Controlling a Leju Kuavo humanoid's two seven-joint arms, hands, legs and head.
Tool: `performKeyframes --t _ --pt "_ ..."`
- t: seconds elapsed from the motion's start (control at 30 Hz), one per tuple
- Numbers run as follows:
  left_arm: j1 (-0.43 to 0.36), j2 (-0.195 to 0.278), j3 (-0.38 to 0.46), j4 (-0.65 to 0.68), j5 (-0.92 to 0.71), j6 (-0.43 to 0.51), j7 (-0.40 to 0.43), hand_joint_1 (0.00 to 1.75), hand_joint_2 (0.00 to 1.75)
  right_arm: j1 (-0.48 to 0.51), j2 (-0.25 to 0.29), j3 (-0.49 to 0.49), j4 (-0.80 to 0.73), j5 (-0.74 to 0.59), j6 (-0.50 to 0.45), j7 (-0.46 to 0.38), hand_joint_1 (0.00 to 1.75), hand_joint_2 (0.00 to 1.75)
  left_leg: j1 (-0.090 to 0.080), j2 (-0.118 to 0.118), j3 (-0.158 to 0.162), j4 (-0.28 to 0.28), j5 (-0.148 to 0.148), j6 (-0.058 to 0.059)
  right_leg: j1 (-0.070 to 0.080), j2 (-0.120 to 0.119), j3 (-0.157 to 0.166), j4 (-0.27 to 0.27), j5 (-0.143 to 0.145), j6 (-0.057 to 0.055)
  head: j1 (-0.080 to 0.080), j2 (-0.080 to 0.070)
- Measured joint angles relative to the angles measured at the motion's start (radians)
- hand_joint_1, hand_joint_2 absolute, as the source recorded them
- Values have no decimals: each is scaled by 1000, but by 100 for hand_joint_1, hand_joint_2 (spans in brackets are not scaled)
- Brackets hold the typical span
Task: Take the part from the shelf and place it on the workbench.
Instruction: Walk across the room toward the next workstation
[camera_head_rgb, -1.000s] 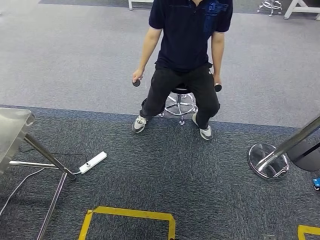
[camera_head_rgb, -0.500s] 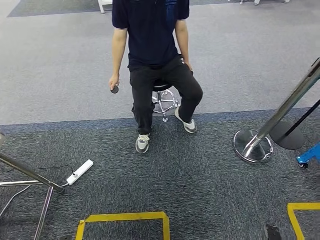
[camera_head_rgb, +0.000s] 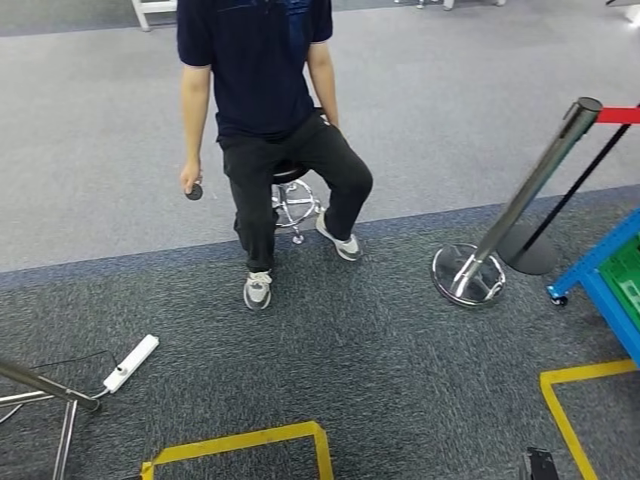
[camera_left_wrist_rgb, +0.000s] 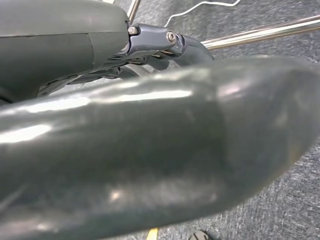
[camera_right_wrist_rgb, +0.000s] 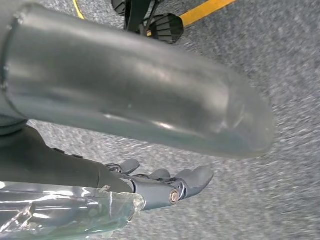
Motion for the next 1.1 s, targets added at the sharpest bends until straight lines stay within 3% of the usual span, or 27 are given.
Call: performKeyframes --t 0.03,0.07,0.13,0.2,0.3,0.37,0.6,0.67,0.73,0.77,0.8,0.87,0.9,0.97,1.03,1.1 --pt "1 0 -1 0 -2 -1 -6 0 0 2 1 0 0 0 0 0 0 0 0 10 0 0 -1 0 0 -3 -2 10 4 2 0 0" --pt "1 0 -2 0 -4 -2 -14 0 0 5 1 0 0 1 0 0 0 0 0 18 1 0 -2 -1 -1 -6 16 -21 26 3 0 0" --pt "1 0 -6 0 -9 -7 -30 0 0 6 2 0 0 6 0 -1 0 0 -2 36 5 2 -6 -6 1 -35 93 -159 82 3 1 0" --pt "1 1 -10 0 -17 -10 -39 0 0 4 4 0 0 13 0 -2 0 0 -7 50 10 5 -12 -16 4 -56 149 -256 109 -6 -1 0" --pt "1 3 -21 0 -32 -16 -41 0 0 11 7 0 0 18 -1 2 0 0 -9 67 12 5 -12 -27 7 -40 153 -268 112 -26 -4 0" --pt "1 3 -25 0 -37 -18 -41 0 0 14 8 0 0 19 -1 5 0 0 -7 73 13 4 -13 -31 7 -33 151 -268 113 -32 -3 0" --pt "1 3 -26 0 -39 -18 -41 0 0 14 8 0 0 19 -2 6 0 0 -7 71 13 5 -15 -33 6 -31 152 -269 114 -34 -3 0" --pt "1 3 -27 0 -41 -19 -41 0 0 15 8 0 0 19 -2 7 0 0 -5 63 12 7 -18 -37 4 -28 152 -270 116 -37 -3 0" --pt "1 3 -31 0 -46 -19 -41 0 0 15 9 0 0 20 -4 11 0 0 -3 31 -3 46 -47 -43 1 -20 152 -271 118 -44 -5 0" --pt "2 3 -36 0 -52 -20 -37 0 0 15 11 0 0 22 -7 17 0 0 -2 13 -41 125 -83 -46 1 -6 150 -271 120 -48 -5 0" --pt "4 3 -44 0 -62 -21 -29 0 0 17 14 0 0 28 -11 28 0 0 0 -18 -45 131 -78 -44 0 19 147 -271 122 -49 -6 0" --pt "7 3 -64 1 -83 -24 -15 0 0 30 21 0 0 37 -19 54 0 0 3 -51 -35 92 -42 -33 -2 78 135 -274 132 -33 -6 0" --pt "7 4 -71 1 -90 -25 -13 0 0 37 24 0 0 40 -21 63 0 0 5 -59 1 10 -2 -24 -3 85 127 -271 132 -23 -6 0" --pt "8 5 -78 1 -97 -28 -15 0 0 42 26 0 0 40 -22 67 0 0 6 -39 3 -3 2 -11 -2 48 94 -212 96 -11 -2 0" --pt "12 5 -82 1 -107 -34 -22 0 0 40 27 0 0 41 -23 67 0 0 4 -18 3 -3 1 -5 0 8 37 -81 28 -7 1 0" --pt "15 5 -89 1 -114 -39 -28 0 0 42 28 0 0 42 -23 67 0 0 3 4 3 -3 0 -4 -1 -1 -1 11 -3 -2 1 0"
